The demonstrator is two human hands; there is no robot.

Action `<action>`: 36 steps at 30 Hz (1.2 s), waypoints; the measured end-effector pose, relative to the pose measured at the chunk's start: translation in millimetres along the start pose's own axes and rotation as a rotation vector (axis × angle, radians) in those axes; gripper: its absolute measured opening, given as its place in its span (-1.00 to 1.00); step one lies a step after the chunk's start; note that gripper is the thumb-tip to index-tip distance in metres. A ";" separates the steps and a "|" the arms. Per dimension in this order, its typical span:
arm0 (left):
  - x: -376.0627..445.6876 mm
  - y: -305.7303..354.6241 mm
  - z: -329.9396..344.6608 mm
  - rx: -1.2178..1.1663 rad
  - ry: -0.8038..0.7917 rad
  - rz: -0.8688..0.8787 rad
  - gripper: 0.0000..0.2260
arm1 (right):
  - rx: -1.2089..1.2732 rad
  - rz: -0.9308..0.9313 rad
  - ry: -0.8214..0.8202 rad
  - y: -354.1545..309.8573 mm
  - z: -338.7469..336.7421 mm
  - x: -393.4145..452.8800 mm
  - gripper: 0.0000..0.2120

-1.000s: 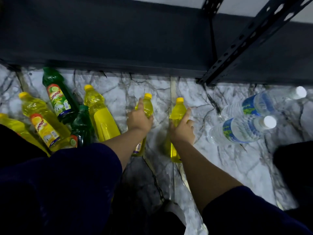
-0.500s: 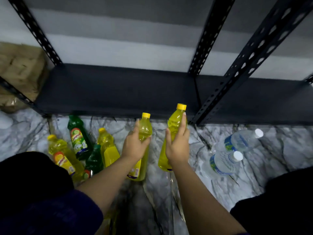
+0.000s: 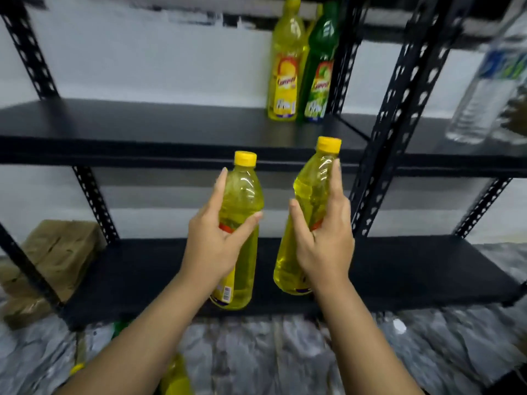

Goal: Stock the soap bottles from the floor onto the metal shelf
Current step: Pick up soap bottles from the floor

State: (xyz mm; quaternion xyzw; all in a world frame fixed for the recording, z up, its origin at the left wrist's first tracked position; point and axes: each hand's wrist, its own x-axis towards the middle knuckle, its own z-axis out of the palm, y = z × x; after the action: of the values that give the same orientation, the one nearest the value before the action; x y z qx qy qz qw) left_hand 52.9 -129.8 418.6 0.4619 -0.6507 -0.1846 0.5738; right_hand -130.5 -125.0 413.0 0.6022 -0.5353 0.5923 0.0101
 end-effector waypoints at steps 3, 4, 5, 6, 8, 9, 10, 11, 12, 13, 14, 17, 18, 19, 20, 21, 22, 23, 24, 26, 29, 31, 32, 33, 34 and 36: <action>44.7 50.5 0.0 -0.092 0.060 0.105 -0.22 | 0.036 -0.076 0.084 -28.7 -17.8 57.2 -0.22; 61.0 64.8 1.5 -0.114 0.086 0.139 -0.23 | 0.037 -0.102 0.113 -36.1 -23.1 75.9 -0.23; 78.6 77.8 3.2 -0.127 0.109 0.169 -0.25 | 0.025 -0.130 0.147 -42.3 -26.7 95.4 -0.24; 97.0 89.5 5.3 -0.138 0.126 0.196 -0.27 | 0.005 -0.153 0.182 -47.7 -29.0 115.3 -0.24; 130.2 108.2 13.1 -0.168 0.148 0.248 -0.32 | -0.032 -0.182 0.228 -53.0 -32.1 153.1 -0.25; 146.1 114.8 18.3 -0.175 0.165 0.279 -0.35 | -0.047 -0.194 0.243 -53.9 -31.4 171.7 -0.26; 160.5 119.8 23.9 -0.176 0.186 0.306 -0.37 | -0.066 -0.207 0.252 -53.4 -29.4 189.3 -0.26; 173.3 123.7 29.7 -0.178 0.203 0.326 -0.37 | -0.085 -0.215 0.256 -52.0 -26.6 205.1 -0.26; 185.3 126.2 36.4 -0.182 0.217 0.342 -0.38 | -0.100 -0.222 0.260 -49.4 -22.9 219.2 -0.26; 198.0 127.7 43.7 -0.183 0.233 0.361 -0.37 | -0.109 -0.231 0.265 -46.2 -18.6 232.3 -0.26; 210.1 127.1 51.6 -0.177 0.250 0.378 -0.36 | -0.114 -0.240 0.264 -41.9 -13.8 243.0 -0.26; 244.2 115.4 78.4 -0.134 0.276 0.389 -0.32 | -0.120 -0.246 0.245 -23.3 4.5 265.8 -0.27; 252.3 108.2 88.2 -0.121 0.276 0.381 -0.32 | -0.133 -0.241 0.236 -15.7 11.2 269.1 -0.27; 258.3 100.7 97.3 -0.107 0.274 0.373 -0.32 | -0.144 -0.232 0.226 -8.1 17.9 270.4 -0.27; 262.7 93.1 105.5 -0.087 0.275 0.361 -0.31 | -0.153 -0.221 0.213 0.0 24.4 270.4 -0.27; 266.1 86.5 112.3 -0.061 0.280 0.344 -0.30 | -0.158 -0.210 0.200 8.1 30.2 270.1 -0.28; 268.9 79.9 117.8 -0.041 0.292 0.325 -0.29 | -0.158 -0.196 0.193 16.3 35.0 270.0 -0.28; 271.9 74.3 122.3 -0.031 0.311 0.310 -0.28 | -0.152 -0.185 0.193 23.9 38.6 271.6 -0.28; 275.6 69.3 126.1 -0.026 0.331 0.301 -0.27 | -0.149 -0.177 0.194 30.7 41.8 275.2 -0.28; 281.9 59.0 132.3 0.013 0.342 0.294 -0.23 | -0.153 -0.170 0.180 42.3 46.9 282.1 -0.27; 290.4 43.6 140.9 0.087 0.279 0.271 -0.17 | -0.157 -0.195 0.180 57.1 55.5 286.8 -0.24; 293.1 35.3 146.2 0.093 0.237 0.286 -0.15 | -0.144 -0.198 0.169 67.6 61.3 286.8 -0.23; 294.6 32.5 147.9 0.097 0.224 0.299 -0.14 | -0.120 -0.195 0.149 73.3 64.7 286.1 -0.22; 295.4 30.5 148.7 0.105 0.213 0.308 -0.15 | -0.094 -0.193 0.121 78.4 67.9 285.0 -0.21; 296.0 28.5 149.2 0.116 0.207 0.313 -0.16 | -0.076 -0.197 0.093 83.0 71.1 284.3 -0.19; 294.1 23.1 150.4 0.139 0.193 0.318 -0.16 | -0.078 -0.211 0.043 89.0 76.0 285.1 -0.17</action>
State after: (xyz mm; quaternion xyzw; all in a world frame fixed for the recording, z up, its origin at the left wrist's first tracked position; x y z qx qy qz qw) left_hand -69.0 -400.8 564.8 0.4076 -0.6684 -0.0010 0.6222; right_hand -213.9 -392.4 541.4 0.6415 -0.4911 0.5795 0.1074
